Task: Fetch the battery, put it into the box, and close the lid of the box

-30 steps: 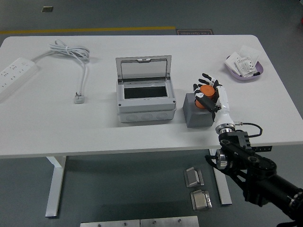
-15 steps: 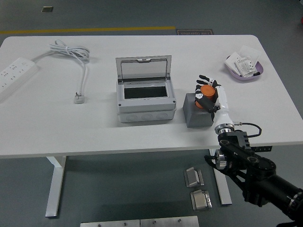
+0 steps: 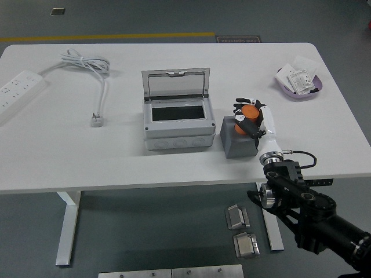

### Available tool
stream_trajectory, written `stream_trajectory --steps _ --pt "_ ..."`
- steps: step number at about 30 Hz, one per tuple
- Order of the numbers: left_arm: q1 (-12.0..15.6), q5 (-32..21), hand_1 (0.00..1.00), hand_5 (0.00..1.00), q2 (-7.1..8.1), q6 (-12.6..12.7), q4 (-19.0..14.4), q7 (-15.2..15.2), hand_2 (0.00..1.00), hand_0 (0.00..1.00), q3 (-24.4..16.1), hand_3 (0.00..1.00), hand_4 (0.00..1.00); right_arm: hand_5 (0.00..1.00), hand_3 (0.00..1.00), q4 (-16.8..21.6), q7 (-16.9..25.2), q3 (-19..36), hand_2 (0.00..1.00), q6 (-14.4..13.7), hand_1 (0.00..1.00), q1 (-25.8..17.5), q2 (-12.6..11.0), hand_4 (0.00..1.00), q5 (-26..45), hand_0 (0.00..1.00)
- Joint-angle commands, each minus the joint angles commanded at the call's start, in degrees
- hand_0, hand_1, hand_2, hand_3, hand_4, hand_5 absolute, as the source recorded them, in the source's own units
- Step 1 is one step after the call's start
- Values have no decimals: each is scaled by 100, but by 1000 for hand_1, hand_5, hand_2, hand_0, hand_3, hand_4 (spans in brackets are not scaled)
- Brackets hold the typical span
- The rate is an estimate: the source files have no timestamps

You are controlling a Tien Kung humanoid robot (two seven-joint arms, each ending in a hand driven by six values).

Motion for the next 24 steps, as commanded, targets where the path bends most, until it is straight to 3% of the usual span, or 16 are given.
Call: stream_trajectory --steps 1,6,7,12,13,24 --pt "0 9 720 2 1 0 0 4 627 656 -3 677 377 2 332 3 -4 5 356 -2 348 3 -1 36 0 421" --pt "1 46 720 2 5 2 2 11 627 656 -14 677 377 2 332 -4 -4 32 356 -21 348 21 -20 36 -2 421" --pt "2 61 720 2 5 1 2 18 627 656 -20 677 378 2 260 -10 4 37 307 -32 278 29 -28 2 1 362" --pt "7 111 720 2 8 9 3 28 627 656 -36 677 378 2 260 -20 33 51 307 -75 278 83 -83 2 1 362" --pt "8 118 720 2 9 12 3 30 627 656 -39 676 377 2 251 -14 35 55 296 -83 209 100 -99 2 -5 314" --pt "13 243 720 2 23 37 5 87 626 657 -116 675 377 2 250 194 -43 65 292 -189 204 467 -362 2 -181 314"
